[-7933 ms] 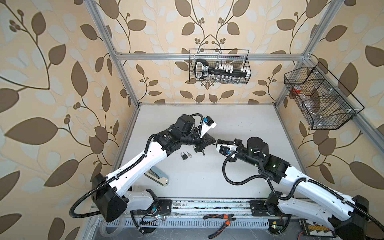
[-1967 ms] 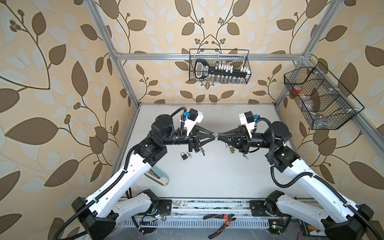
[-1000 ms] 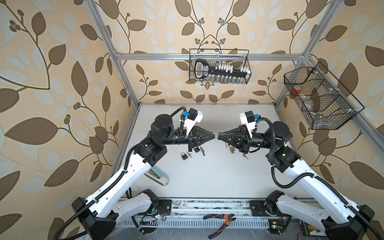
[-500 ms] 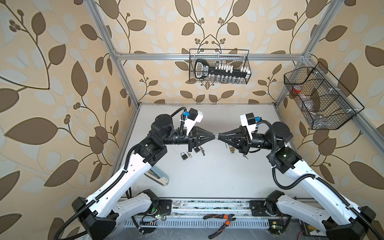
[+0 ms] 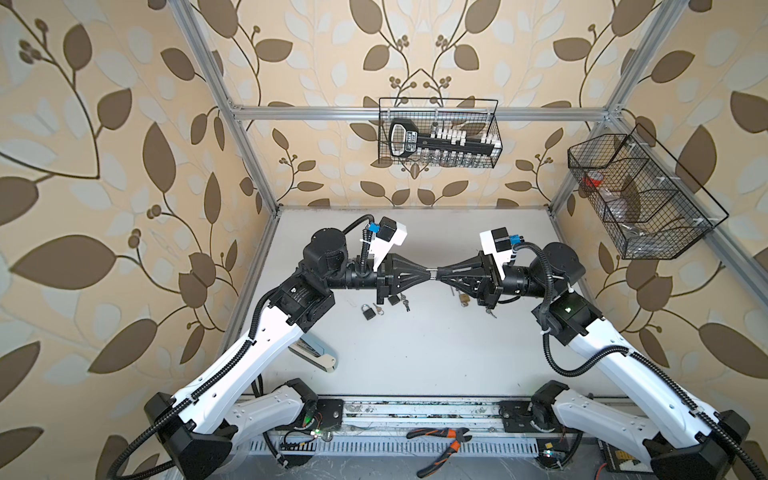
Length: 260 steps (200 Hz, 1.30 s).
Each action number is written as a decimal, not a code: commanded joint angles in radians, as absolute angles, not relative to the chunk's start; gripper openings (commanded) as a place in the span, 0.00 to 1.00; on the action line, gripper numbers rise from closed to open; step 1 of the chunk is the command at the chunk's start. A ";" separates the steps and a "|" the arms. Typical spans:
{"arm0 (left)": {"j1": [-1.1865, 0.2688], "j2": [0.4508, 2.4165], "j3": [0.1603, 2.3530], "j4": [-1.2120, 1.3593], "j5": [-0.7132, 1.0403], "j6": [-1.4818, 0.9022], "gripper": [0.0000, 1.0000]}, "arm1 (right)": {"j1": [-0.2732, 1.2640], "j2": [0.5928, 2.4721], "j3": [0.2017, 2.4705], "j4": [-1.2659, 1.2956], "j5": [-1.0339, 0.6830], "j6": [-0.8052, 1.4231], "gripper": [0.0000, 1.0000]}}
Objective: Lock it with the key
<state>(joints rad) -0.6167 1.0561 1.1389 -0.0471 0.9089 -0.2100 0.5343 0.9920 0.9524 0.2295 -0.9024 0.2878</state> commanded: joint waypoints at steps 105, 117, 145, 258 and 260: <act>-0.752 1.081 1.137 0.020 0.868 -0.190 0.00 | 0.673 0.996 0.971 0.201 -0.705 0.191 0.00; -0.752 1.072 1.144 -0.002 0.861 -0.177 0.00 | 0.673 0.975 0.970 0.158 -0.656 0.144 0.00; -0.752 1.060 1.149 -0.032 0.855 -0.159 0.00 | 0.671 0.949 0.966 0.119 -0.625 0.094 0.00; -0.772 1.141 1.143 0.028 0.919 -0.189 0.00 | 0.680 1.031 1.004 0.372 -0.837 0.316 0.00; -0.772 1.140 1.142 0.028 0.918 -0.189 0.00 | 0.680 1.031 1.005 0.372 -0.835 0.316 0.00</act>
